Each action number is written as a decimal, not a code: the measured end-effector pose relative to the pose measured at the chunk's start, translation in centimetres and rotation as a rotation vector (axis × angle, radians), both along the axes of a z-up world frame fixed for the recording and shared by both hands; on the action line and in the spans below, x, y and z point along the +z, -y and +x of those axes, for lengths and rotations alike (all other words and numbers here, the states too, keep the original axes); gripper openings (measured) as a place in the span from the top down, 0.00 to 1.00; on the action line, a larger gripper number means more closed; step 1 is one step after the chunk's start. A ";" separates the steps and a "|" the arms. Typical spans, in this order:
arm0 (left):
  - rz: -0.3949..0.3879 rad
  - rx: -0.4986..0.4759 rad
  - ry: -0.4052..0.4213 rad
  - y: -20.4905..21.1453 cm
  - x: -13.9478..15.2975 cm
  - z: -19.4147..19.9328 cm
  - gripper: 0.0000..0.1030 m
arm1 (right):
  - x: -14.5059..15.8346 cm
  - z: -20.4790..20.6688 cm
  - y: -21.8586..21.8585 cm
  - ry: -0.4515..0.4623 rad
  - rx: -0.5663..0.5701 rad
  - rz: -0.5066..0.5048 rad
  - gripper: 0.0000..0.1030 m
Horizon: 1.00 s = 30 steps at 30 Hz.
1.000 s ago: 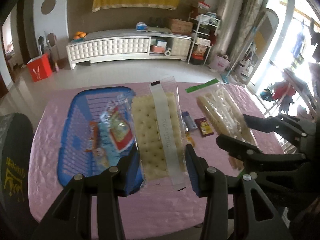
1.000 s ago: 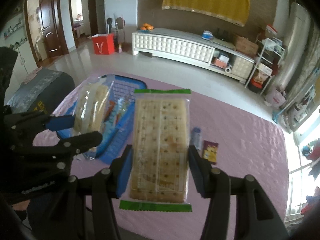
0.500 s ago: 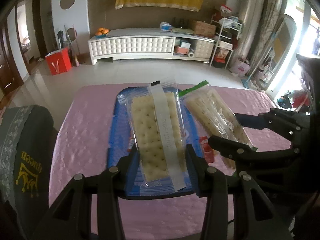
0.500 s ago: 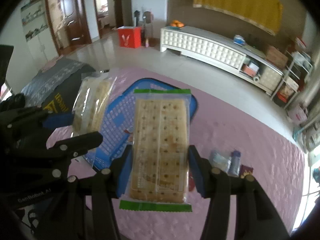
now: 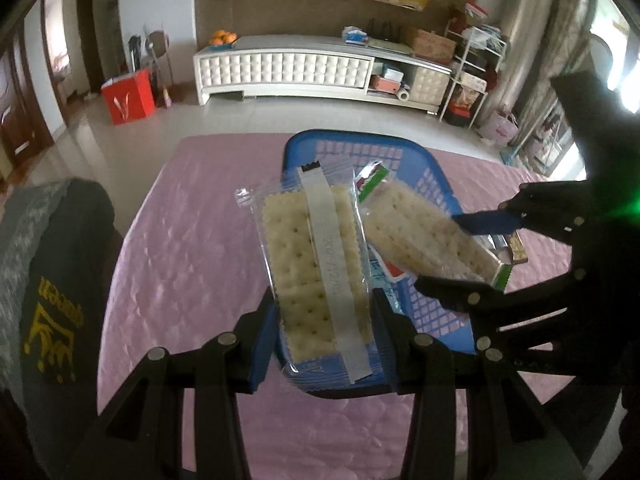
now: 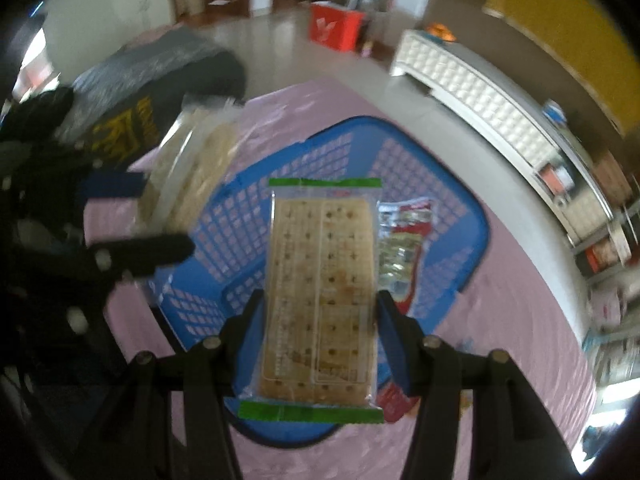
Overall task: Organize snacks
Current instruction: 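Lower both cracker packs into the basket and open both grippers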
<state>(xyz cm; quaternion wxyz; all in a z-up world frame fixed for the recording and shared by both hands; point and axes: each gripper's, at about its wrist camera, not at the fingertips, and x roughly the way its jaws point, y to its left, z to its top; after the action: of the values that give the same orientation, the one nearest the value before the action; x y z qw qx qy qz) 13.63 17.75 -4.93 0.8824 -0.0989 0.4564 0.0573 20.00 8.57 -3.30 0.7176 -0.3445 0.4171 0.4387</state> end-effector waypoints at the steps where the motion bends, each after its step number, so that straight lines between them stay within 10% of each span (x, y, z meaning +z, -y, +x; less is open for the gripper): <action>1: -0.010 0.008 0.002 -0.4 -0.2 -0.1 0.59 | -0.4 -0.2 -0.3 0.009 0.038 -0.016 0.43; 9: -0.040 0.048 -0.001 -1.8 -1.3 -0.7 0.59 | -4.0 -1.8 -2.7 0.000 0.297 -0.131 0.43; 15: -0.027 0.047 -0.014 -1.4 -1.4 -0.6 0.59 | -4.0 -1.2 -3.0 -0.115 0.295 -0.111 0.42; 30: 0.027 -0.020 -0.018 1.4 -0.3 -0.8 0.59 | -0.4 -2.4 0.4 -0.041 0.184 -0.029 0.14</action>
<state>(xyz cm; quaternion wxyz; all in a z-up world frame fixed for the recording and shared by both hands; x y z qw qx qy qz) 12.82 16.30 -5.25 0.8799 -0.0820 0.4646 0.0557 17.56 8.21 -3.66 0.6604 -0.3825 0.4047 0.5038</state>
